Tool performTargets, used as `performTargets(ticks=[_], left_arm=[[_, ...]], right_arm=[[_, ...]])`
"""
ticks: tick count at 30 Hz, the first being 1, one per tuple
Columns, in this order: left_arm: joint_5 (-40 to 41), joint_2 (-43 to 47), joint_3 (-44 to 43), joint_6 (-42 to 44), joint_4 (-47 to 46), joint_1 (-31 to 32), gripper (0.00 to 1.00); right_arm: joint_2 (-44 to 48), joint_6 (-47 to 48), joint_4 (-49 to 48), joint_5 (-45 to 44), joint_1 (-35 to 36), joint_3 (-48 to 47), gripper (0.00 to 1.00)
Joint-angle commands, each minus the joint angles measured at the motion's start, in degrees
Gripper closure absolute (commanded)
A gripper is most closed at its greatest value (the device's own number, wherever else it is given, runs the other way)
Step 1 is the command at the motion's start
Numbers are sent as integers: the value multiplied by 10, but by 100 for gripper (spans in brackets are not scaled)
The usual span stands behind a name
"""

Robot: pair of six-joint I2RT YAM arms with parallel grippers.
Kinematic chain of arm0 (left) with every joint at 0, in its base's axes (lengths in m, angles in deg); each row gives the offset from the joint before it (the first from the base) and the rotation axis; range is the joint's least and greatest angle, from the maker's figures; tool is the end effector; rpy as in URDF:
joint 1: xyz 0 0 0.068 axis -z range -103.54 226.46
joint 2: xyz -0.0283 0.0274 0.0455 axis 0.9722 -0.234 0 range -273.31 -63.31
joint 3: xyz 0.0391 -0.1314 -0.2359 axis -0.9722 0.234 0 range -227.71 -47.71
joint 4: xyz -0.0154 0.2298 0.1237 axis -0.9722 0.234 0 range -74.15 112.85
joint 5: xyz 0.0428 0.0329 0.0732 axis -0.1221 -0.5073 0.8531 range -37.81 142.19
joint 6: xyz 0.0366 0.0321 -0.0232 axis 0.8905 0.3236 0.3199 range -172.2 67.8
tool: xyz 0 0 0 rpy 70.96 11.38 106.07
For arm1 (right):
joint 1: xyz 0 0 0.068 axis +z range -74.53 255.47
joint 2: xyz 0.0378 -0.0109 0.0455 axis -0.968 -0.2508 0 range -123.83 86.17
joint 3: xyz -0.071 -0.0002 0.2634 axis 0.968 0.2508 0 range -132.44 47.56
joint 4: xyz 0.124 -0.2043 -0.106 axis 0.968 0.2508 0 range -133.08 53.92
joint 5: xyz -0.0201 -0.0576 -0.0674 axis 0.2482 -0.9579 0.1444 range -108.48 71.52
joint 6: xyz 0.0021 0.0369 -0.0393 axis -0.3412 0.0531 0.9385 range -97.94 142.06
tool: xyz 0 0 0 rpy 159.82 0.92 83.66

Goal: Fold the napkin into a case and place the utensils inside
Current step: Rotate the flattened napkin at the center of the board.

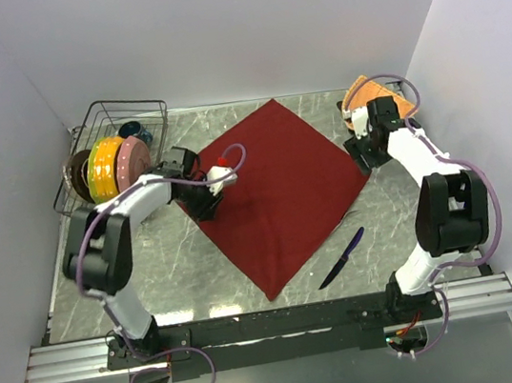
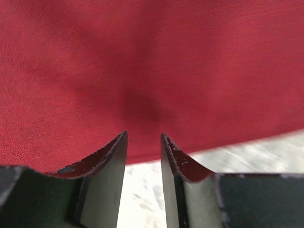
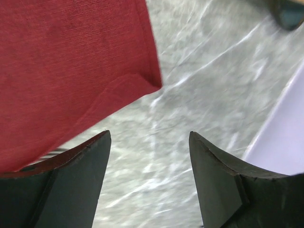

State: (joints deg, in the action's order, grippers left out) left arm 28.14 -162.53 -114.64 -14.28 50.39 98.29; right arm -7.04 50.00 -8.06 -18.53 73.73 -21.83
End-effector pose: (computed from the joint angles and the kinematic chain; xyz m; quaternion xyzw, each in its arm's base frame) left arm 0.3134 -0.1411 0.1961 0.5134 0.8100 -0.1746 0.2231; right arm 0.3397 -0.0104 0.2391 -0.2182 0.9382 -0.0692 0.2595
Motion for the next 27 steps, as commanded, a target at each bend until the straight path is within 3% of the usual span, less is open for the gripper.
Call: performTargets(ticks=[1,9,18,23,27], left_arm=[[53,-45,-12,-29,-44,-21,62],[81,-24,78,-26,-40,-21,71],[92,57,172,-64,3,-6,75],[79,90,162,-57,94,16,75],[60,112,122,-39,141,19,67]], right_arm=[[15,-108,55,33,-14,-18,27],[-35,-221,77,85,-72,-46,28],[-75,-316,65,177,-84,-66,28],[-81,-331,48,194,-84,-72,30],[-92,-348,35,190,-77,-87,32]])
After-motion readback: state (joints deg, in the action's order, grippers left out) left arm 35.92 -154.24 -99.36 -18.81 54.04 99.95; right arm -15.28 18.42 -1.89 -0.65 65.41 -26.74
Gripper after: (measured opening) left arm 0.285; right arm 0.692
